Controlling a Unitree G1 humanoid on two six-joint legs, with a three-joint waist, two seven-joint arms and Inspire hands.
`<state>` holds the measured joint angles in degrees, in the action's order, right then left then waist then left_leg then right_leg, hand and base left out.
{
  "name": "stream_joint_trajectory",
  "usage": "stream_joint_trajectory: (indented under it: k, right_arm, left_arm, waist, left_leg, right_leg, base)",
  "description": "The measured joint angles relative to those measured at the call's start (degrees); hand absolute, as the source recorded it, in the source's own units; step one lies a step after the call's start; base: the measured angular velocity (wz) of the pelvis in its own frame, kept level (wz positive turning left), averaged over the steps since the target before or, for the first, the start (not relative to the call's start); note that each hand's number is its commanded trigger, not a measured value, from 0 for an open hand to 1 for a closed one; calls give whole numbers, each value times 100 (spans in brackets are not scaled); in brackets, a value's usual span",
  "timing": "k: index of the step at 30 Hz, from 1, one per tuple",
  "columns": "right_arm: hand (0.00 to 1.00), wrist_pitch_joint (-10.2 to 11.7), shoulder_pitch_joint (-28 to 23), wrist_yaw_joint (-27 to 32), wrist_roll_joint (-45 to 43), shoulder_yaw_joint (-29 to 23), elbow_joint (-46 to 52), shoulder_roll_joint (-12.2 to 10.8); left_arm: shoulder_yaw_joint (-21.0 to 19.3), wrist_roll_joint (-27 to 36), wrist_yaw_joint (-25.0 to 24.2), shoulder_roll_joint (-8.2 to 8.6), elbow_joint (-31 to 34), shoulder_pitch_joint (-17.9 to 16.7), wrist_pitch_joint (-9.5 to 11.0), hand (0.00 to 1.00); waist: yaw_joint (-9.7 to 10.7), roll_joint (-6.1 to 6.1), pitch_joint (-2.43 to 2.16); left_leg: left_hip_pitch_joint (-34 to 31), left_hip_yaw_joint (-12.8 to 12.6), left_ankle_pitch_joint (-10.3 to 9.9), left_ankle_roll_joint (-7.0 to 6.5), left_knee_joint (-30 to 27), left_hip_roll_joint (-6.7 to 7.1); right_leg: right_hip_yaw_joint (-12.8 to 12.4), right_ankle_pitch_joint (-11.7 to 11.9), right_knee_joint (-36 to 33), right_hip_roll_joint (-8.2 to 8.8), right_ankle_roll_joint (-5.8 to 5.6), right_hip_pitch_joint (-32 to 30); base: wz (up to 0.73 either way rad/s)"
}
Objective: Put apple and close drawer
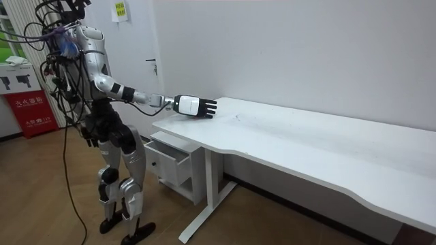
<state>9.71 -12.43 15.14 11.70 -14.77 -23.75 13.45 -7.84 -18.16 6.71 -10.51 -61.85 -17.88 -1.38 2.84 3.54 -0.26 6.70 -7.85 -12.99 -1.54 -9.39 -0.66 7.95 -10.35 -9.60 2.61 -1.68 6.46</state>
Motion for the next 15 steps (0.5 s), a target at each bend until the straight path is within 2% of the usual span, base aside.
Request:
stream_joint_trajectory:
  k: [7, 15]
  right_arm:
    - [100, 267, 56, 60, -156, -245, -487, 67]
    - [100, 276, 101, 90, -467, -222, -510, 107]
  left_arm:
    - [0, -2, -10, 2, 57, -22, 4, 0]
    - [3, -11, 12, 5, 158, -6, 7, 0]
  waist:
    - [28, -2, -1]
    - [20, -1, -4]
  left_leg:
    - [5, -4, -8, 13, -14, -22]
    - [2, -12, -5, 54, -20, -73]
  right_leg:
    - [-6, 10, 1, -21, 17, 8]
    - [5, 25, 3, -74, 42, 4]
  base:
    - [0]
    - [0]
